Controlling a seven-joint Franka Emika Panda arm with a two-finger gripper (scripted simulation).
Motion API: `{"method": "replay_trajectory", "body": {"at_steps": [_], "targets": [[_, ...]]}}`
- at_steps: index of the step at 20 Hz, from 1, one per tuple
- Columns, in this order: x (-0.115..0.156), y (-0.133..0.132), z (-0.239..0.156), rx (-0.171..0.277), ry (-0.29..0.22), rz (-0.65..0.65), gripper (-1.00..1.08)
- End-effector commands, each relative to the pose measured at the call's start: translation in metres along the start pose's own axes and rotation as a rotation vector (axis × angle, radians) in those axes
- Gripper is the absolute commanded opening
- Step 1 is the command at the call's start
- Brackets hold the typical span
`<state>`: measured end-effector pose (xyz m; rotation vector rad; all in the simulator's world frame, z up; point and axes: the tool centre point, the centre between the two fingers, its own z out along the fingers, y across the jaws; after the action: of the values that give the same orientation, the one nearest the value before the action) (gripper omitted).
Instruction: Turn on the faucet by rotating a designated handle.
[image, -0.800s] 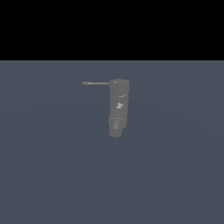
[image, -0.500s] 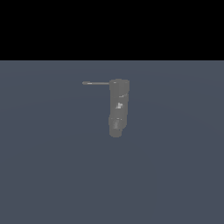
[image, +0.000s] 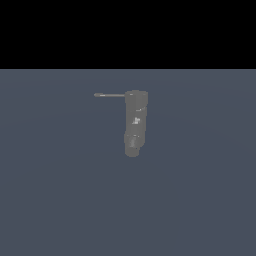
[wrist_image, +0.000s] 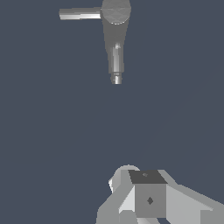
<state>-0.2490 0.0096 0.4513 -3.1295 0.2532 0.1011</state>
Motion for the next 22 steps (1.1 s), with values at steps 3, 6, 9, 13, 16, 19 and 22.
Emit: {"method": "replay_trajectory", "body": {"at_steps": [3, 6, 9, 13, 16, 19, 22], "targets": [[0.007, -0.017, 0.011, 0.003, 0.001, 0.071, -1.00], [0.015, -0.031, 0.021, 0.006, 0.003, 0.130, -1.00], [0.023, -0.045, 0.030, 0.008, 0.004, 0.191, -1.00], [0.036, -0.063, 0.043, 0.012, 0.006, 0.273, -1.00], [0.047, -0.076, 0.053, 0.015, 0.008, 0.335, -1.00], [0.058, -0.088, 0.063, 0.019, 0.009, 0.397, -1.00], [0.071, -0.100, 0.072, 0.022, 0.010, 0.458, -1.00]]}}
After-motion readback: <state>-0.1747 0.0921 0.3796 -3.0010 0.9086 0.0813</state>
